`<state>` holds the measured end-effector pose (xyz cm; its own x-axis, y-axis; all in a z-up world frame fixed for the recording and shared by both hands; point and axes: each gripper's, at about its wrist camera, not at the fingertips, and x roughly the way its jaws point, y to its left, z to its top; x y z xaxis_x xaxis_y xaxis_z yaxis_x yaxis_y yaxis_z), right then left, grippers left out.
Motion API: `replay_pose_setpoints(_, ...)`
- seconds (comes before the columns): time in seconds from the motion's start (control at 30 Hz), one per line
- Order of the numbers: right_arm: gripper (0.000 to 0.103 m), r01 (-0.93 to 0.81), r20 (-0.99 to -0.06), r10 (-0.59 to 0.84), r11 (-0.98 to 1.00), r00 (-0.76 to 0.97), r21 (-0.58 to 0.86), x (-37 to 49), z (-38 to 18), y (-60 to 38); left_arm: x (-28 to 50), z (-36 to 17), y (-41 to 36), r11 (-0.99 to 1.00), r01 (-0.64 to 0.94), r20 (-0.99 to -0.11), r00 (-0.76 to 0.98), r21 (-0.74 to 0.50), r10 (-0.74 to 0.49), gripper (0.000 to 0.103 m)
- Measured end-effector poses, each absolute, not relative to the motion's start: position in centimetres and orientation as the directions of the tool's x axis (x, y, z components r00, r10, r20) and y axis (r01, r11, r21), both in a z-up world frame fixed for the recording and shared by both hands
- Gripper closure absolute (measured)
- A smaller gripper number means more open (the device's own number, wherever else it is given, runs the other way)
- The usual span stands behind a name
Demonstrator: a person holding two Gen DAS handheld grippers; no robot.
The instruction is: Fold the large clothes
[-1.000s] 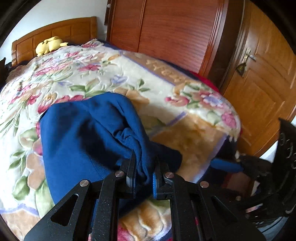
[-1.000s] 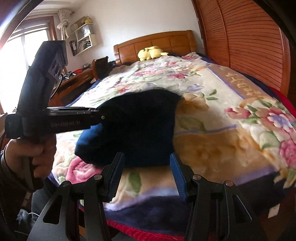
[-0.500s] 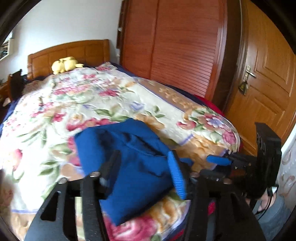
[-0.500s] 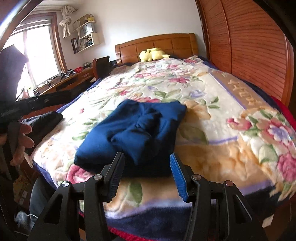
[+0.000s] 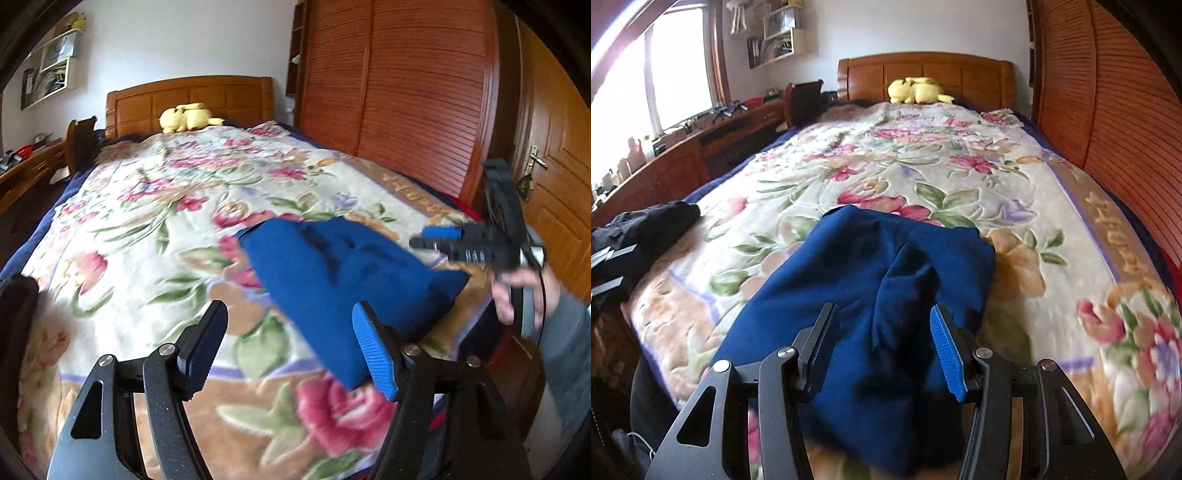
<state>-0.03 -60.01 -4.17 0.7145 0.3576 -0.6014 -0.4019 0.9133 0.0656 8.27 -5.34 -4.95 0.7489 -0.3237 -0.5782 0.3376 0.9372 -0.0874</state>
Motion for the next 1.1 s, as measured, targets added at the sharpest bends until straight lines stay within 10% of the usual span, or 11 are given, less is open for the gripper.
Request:
replay_pose_setpoints(0.97,0.05,-0.374,-0.858,0.323,0.912,0.399,0.17,12.3,-8.8,-56.4,7.7,-10.5,0.9,0.963,0.219,-0.61,0.746,-0.157,-0.269,0.032)
replay_pose_setpoints(1.1,0.095,-0.44,-0.854,0.387,0.872,0.348,0.216,12.5,-8.5,-56.4,7.8,-10.7,0.7,0.962,0.223,-0.614,0.74,-0.159,-0.273,0.032)
